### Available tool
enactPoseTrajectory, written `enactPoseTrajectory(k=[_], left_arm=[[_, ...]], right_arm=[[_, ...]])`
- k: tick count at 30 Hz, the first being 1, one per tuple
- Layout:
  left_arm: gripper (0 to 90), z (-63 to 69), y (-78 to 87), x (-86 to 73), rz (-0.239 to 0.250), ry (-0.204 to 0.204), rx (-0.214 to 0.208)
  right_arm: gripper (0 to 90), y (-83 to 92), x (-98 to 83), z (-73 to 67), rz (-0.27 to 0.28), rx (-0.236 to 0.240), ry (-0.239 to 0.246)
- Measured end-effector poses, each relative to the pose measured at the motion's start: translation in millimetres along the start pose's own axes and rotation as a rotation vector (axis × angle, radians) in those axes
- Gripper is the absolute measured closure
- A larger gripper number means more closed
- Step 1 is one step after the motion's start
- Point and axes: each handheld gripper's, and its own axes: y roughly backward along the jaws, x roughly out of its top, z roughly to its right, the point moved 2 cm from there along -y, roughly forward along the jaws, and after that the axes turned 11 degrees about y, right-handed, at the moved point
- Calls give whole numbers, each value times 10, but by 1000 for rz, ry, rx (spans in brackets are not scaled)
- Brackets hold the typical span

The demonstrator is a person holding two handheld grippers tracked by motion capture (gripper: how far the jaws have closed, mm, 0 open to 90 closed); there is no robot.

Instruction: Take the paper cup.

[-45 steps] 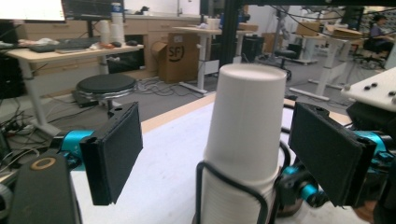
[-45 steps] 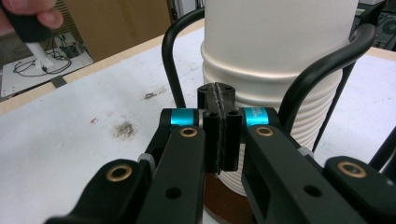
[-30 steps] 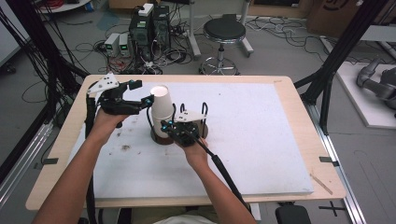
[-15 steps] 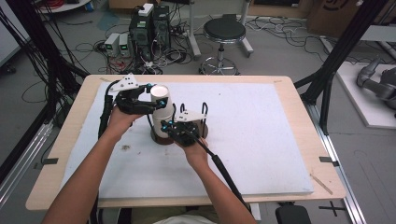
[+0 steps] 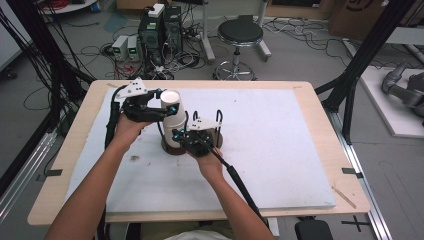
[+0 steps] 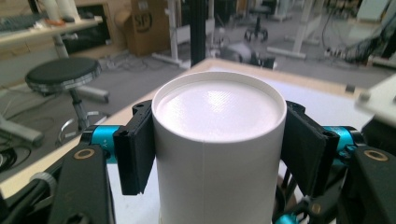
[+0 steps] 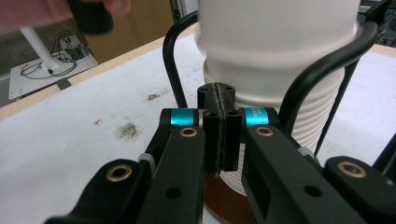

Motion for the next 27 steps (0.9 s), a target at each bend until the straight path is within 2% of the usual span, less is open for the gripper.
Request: enactPoseTrajectory(k=[2,3,7,10,13,16,18,19,20,21,23,25,27], left_arm=[[335,-6,83,139,86,24,-4],[336,-3,106,182,103,29,-6],[337,14,165,306,125,27,-6],[337,60,248,436,153,44,-18],[337,95,294,486,153,41,-26],[337,158,369,547,161,53,-36],[337,241,440,586,159,54,-56],[337,241,440,586,159,54,-56],[337,284,468,593,155,48,-65],[337,318,490,592,152,41,-74],[337,384,523,574,143,29,-85],[337,447,553,529,134,18,-107],[337,463,562,511,132,16,-112]], right_arm=[[900,-3,-3,6,0,6,4],[900,-2,-2,6,-1,6,5],[900,1,-1,12,-3,14,10],[888,15,4,8,-8,23,25],[883,61,26,-5,-5,50,57],[814,139,60,-28,10,94,88],[782,207,70,-27,5,108,100],[782,207,70,-27,5,108,100],[743,250,72,-19,6,118,109],[700,369,72,9,6,132,127],[675,414,69,19,6,136,137],[564,615,44,82,-1,126,182],[535,727,13,133,-4,115,198]])
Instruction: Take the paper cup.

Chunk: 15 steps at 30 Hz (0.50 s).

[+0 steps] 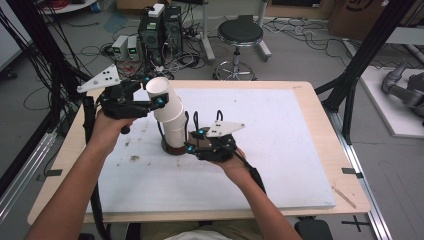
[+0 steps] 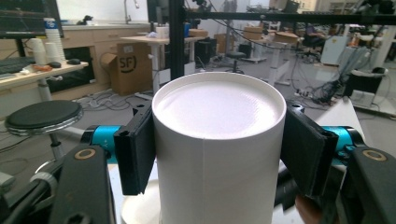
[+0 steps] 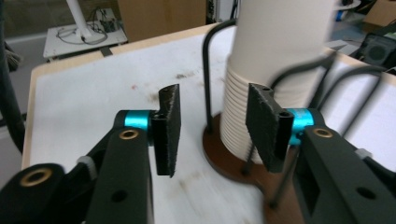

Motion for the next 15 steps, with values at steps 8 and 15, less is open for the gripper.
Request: enactPoseTrajectory(k=[8,15], left_arm=[[337,145,12,-171,-14,4,-62],[336,298,-113,-255,-53,-18,-103]], right_arm=[[354,484,-238,182,17,-82,7],[236,739,-410,288,18,-112,-1]])
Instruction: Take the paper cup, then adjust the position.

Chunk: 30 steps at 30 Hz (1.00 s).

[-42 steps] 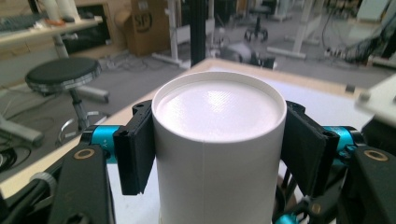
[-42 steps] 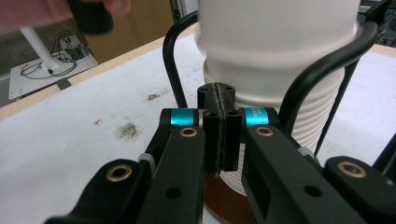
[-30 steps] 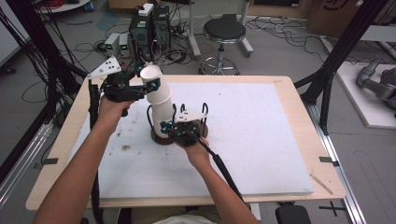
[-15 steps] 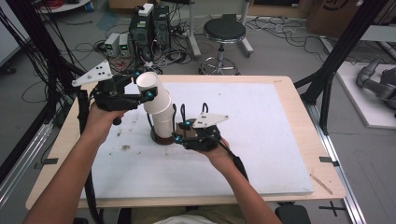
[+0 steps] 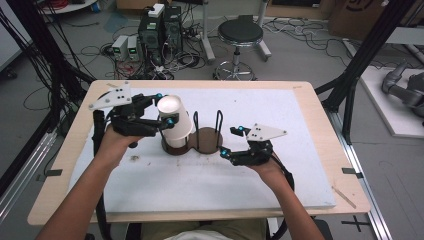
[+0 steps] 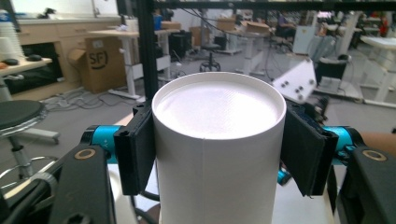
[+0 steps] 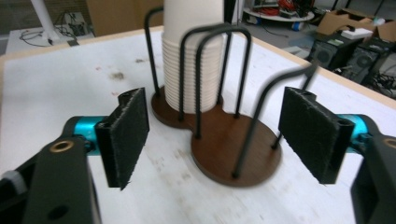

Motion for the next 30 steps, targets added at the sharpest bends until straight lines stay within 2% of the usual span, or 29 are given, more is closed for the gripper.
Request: enactPoseTrajectory(k=[2,5,12,19,24,27,30], left_arm=[[336,33,-86,-48,-32,-16,-3],[336,61,-212,-123,-61,-19,-18],[336,78,-496,-312,-114,-24,-28],[336,54,-548,-389,-108,-13,-13],[336,17,-551,-401,-91,10,-13],[336,8,-560,-406,-92,8,-12],[335,-10,-586,-422,-90,12,-15]], right_arm=[[226,51,-56,49,-19,2,0],[216,98,-104,87,-31,3,3],[212,222,-210,209,-24,15,-9],[212,232,-221,231,-13,38,-14],[212,238,-222,261,-19,54,-24],[212,246,-193,284,-27,61,-3],[212,263,-160,298,-12,61,8]])
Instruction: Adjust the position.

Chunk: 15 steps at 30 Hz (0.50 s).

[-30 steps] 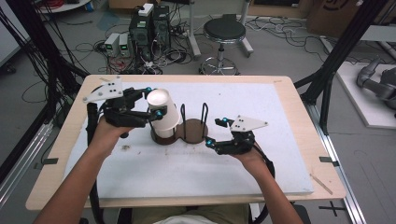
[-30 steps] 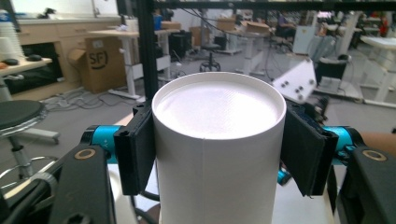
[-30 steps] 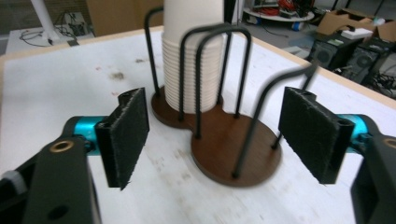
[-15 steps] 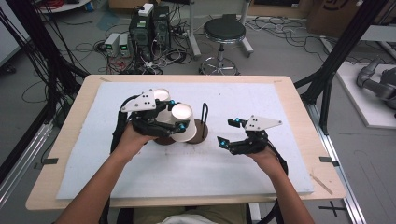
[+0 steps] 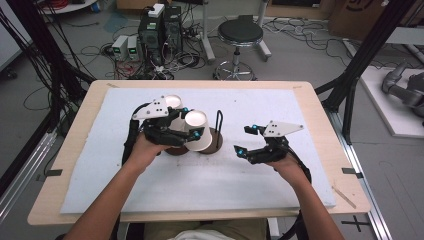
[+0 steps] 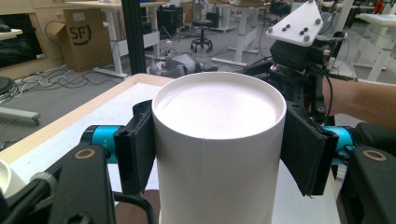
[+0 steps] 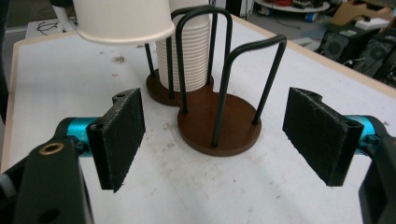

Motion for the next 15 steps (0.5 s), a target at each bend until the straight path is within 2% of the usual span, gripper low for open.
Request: enactPoseTrajectory(k=[4,5,7,8,10,11,14,15], left_arm=[[335,-18,-43,-25,0,6,-2],[335,-21,-52,-35,2,11,-1],[335,-29,-63,-54,4,14,-2],[335,-30,-66,-59,8,19,-3],[335,-27,-73,-76,28,42,-12],[335,-22,-80,-83,36,46,-15],[335,0,-110,-98,31,47,-24],[335,7,-124,-101,30,51,-28]], right_arm=[[212,-11,1,-11,3,-5,19],[212,-34,0,-31,18,13,16],[212,-42,3,-51,29,16,10],[213,-53,7,-85,62,20,10],[213,-58,11,-105,71,26,2],[213,-57,27,-158,75,63,-11],[206,-55,30,-195,86,80,-6],[191,-63,25,-231,88,111,-6]])
